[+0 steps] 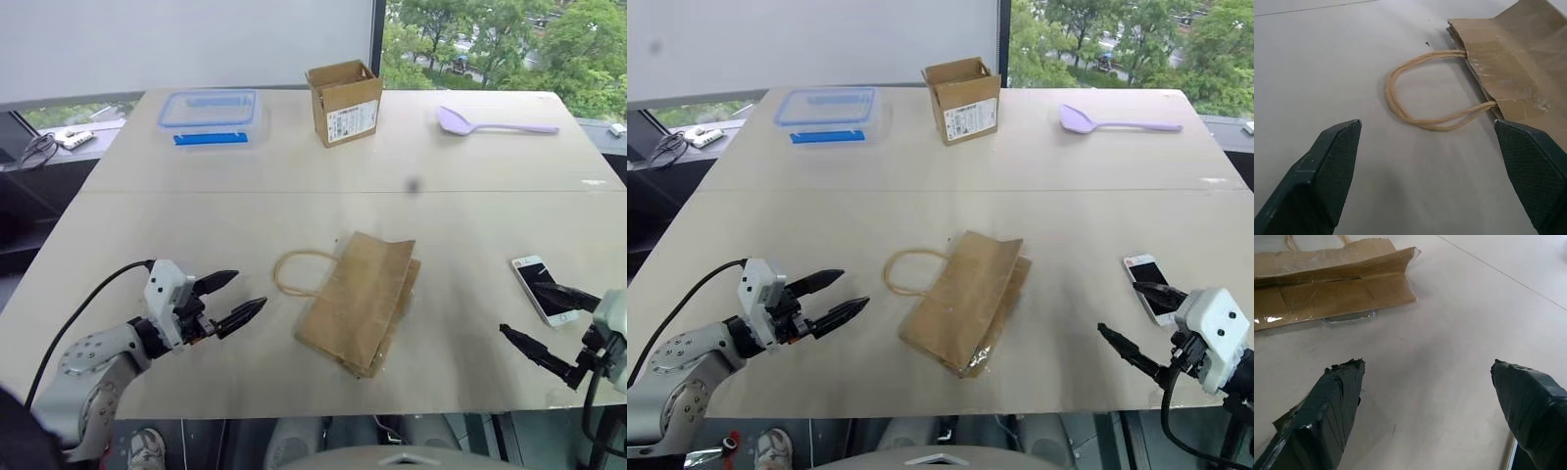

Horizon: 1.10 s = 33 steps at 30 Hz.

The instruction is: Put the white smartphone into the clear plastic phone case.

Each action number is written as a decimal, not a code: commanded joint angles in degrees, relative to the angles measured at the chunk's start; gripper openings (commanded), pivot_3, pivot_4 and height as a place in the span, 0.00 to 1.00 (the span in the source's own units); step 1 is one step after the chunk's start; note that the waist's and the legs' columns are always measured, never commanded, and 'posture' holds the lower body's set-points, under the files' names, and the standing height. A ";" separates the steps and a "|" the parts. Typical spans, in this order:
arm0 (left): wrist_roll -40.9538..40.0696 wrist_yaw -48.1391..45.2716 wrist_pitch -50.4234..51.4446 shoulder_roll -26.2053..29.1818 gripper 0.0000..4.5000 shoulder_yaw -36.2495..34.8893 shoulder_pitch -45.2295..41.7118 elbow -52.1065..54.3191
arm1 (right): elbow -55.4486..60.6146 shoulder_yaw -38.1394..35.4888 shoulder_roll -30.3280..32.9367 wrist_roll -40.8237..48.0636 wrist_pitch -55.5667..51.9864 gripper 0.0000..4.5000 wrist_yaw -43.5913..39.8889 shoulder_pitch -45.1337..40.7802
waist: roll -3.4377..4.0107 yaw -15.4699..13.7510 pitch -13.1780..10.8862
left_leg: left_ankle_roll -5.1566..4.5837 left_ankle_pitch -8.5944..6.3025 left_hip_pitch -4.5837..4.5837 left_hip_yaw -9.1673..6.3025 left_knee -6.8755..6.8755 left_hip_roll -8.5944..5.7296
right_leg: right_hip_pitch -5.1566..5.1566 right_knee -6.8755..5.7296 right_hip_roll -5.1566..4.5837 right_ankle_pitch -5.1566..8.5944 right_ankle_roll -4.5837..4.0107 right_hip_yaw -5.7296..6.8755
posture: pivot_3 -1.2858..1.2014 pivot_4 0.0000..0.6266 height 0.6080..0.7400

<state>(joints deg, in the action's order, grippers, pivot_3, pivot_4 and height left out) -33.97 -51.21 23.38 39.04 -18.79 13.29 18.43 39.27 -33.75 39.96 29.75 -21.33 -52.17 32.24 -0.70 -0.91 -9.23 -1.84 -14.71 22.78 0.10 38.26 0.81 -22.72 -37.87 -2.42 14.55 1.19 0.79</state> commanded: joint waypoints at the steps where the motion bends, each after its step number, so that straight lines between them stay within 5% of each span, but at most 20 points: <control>1: -1.84 -0.80 1.65 2.03 0.99 0.33 -2.32 3.76 | 2.15 -0.90 0.76 1.37 0.48 1.00 0.01 -0.95 | 0.00 -0.03 0.00 | 0.00 0.00 0.00 0.00 0.00 0.00 | 0.00 0.00 0.00 0.00 0.00 0.00 | 0.52 0.24 1.00; 6: -9.24 -1.16 15.72 7.58 0.99 7.61 -11.01 12.09 | 5.96 2.33 4.08 5.44 -1.95 1.00 -0.74 -5.72 | -0.05 -0.05 -0.09 | -0.03 0.00 0.03 0.00 0.12 0.00 | 0.03 -0.01 -0.01 0.05 0.10 0.03 | 0.52 0.24 1.00; 13: -6.56 4.29 22.86 7.38 0.99 16.08 -20.65 9.96 | 9.16 3.52 6.52 9.06 -4.38 1.00 -0.64 -7.73 | -0.04 0.06 -0.13 | -0.02 -0.01 0.01 0.06 0.02 0.01 | 0.00 -0.02 0.20 -0.11 0.26 -0.03 | 0.52 0.24 1.00; 18: -2.37 1.76 21.63 8.19 0.99 21.95 -22.08 6.93 | 9.80 3.80 6.72 9.07 -4.13 1.00 -1.12 -6.75 | -0.06 0.07 -0.14 | -0.02 -0.01 0.03 0.09 0.00 -0.01 | 0.00 0.02 0.41 -0.08 0.30 -0.05 | 0.52 0.24 1.00; 24: 10.04 -4.78 6.54 10.13 0.99 27.93 -21.70 -2.14 | 9.25 4.51 6.09 7.38 -2.41 1.00 -1.89 -5.23 | -0.06 0.06 -0.14 | -0.05 -0.02 0.00 0.13 0.00 0.01 | 0.00 0.02 0.27 -0.01 0.18 -0.10 | 0.52 0.24 1.00; 27: 14.07 -7.61 1.07 9.93 0.82 29.86 -23.29 -8.25 | 8.77 4.79 5.68 6.29 -1.16 1.00 -2.39 -4.12 | -0.06 0.02 -0.14 | -0.05 -0.03 -0.01 0.14 0.00 0.02 | 0.00 0.02 0.19 0.03 0.10 -0.10 | 0.52 0.24 1.00; 33: 20.74 -11.40 -8.53 8.40 0.21 33.70 -25.54 -14.51 | 8.24 5.43 5.21 4.64 0.48 1.00 -2.78 -3.07 | -0.03 0.09 -0.11 | -0.07 -0.04 -0.03 0.23 0.00 0.04 | 0.00 0.02 0.17 0.03 0.10 -0.17 | 0.52 0.24 1.00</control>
<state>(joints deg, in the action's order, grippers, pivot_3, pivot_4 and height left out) -15.90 -60.75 16.59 47.73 12.03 -13.23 5.63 46.68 -27.89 45.36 34.49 -22.17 -54.66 29.08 -0.73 -0.83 -9.35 -1.92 -14.76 22.74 0.34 38.26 0.85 -22.72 -37.85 -2.26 14.58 1.30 0.63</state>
